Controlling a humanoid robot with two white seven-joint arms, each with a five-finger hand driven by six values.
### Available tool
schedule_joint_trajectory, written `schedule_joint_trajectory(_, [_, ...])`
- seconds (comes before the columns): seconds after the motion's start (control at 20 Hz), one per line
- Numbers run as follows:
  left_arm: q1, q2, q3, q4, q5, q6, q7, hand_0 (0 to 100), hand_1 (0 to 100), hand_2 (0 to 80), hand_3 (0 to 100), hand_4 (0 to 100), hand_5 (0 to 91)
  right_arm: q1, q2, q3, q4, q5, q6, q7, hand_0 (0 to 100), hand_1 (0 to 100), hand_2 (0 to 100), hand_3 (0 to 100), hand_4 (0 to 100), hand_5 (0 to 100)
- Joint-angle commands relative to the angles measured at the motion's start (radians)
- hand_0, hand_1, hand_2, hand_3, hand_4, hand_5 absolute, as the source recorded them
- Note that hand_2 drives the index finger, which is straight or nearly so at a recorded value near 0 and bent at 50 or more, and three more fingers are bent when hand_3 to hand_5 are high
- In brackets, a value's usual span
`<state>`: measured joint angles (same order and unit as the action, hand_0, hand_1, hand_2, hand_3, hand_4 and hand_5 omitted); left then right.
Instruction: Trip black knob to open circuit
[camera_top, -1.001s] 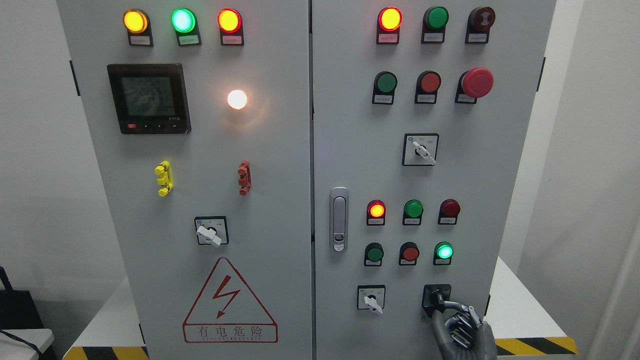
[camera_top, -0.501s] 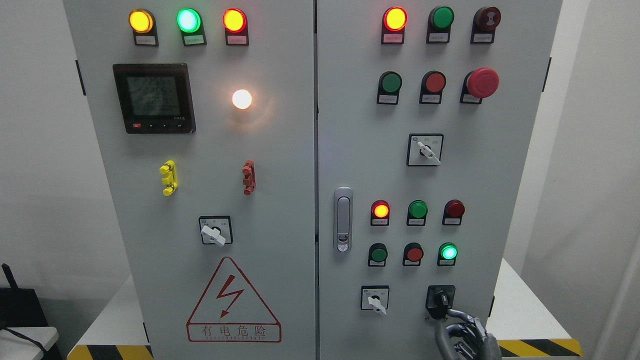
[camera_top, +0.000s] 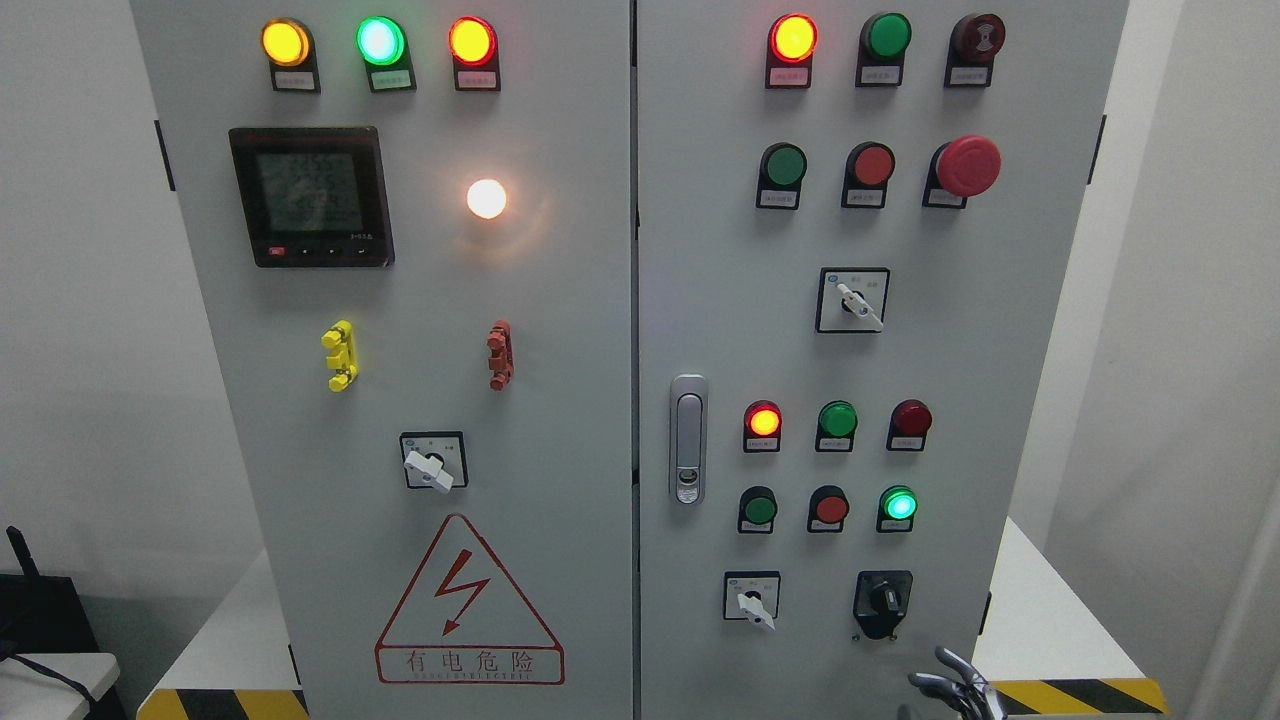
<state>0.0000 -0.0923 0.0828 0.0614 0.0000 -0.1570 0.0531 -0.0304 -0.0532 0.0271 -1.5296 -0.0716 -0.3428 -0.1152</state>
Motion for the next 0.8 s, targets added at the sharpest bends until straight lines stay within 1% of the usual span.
schedule_joint_trajectory(0.0, [-0.008, 0.000, 0.000, 0.000, -0.034, 0.001, 0.001, 12, 39, 0.0, 0, 0, 0.0, 0.116, -0.077, 0.001, -0.098, -0.005, -0.025, 0.063, 21, 58, 5, 21, 21, 22])
schedule_joint_trajectory(0.05, [-0.008, -0.001, 0.000, 0.000, -0.034, 0.001, 0.001, 12, 39, 0.0, 0, 0, 0.0, 0.128, -0.077, -0.001, -0.119, -0.005, -0.025, 0.077, 20, 47, 2, 19, 19, 19])
schedule_joint_trajectory(0.1, [-0.008, -0.001, 0.000, 0.000, -0.034, 0.001, 0.001, 12, 39, 0.0, 0, 0, 0.0, 0.136, -0.077, -0.001, -0.132, -0.005, -0.025, 0.081, 19, 45, 2, 18, 18, 19])
schedule_joint_trajectory(0.15, [-0.008, 0.000, 0.000, 0.000, -0.032, 0.001, 0.001, 12, 39, 0.0, 0, 0, 0.0, 0.147, -0.077, -0.001, -0.148, -0.005, -0.025, 0.089, 18, 40, 0, 17, 17, 18])
schedule_joint_trajectory(0.25, [-0.008, 0.000, 0.000, 0.000, -0.032, 0.001, 0.001, 12, 39, 0.0, 0, 0, 0.0, 0.176, -0.082, -0.001, -0.197, -0.005, -0.025, 0.111, 15, 37, 0, 15, 15, 15])
schedule_joint_trajectory(0.5, [-0.008, -0.001, 0.000, 0.000, -0.032, 0.001, 0.001, 12, 39, 0.0, 0, 0, 0.0, 0.219, -0.111, -0.004, -0.276, -0.007, -0.024, 0.154, 11, 29, 0, 10, 10, 12])
schedule_joint_trajectory(0.55, [-0.008, 0.000, 0.000, 0.000, -0.032, 0.001, 0.001, 12, 39, 0.0, 0, 0, 0.0, 0.221, -0.115, -0.006, -0.282, -0.008, -0.022, 0.155, 9, 24, 0, 8, 9, 10])
schedule_joint_trajectory(0.7, [-0.008, 0.000, 0.000, 0.000, -0.032, 0.001, 0.001, 12, 39, 0.0, 0, 0, 0.0, 0.224, -0.122, -0.006, -0.294, -0.013, -0.021, 0.158, 5, 21, 0, 7, 8, 10])
schedule_joint_trajectory(0.75, [-0.008, 0.000, 0.000, 0.000, -0.032, 0.001, 0.001, 12, 39, 0.0, 0, 0, 0.0, 0.224, -0.122, -0.006, -0.296, -0.013, -0.022, 0.169, 4, 20, 0, 7, 8, 9])
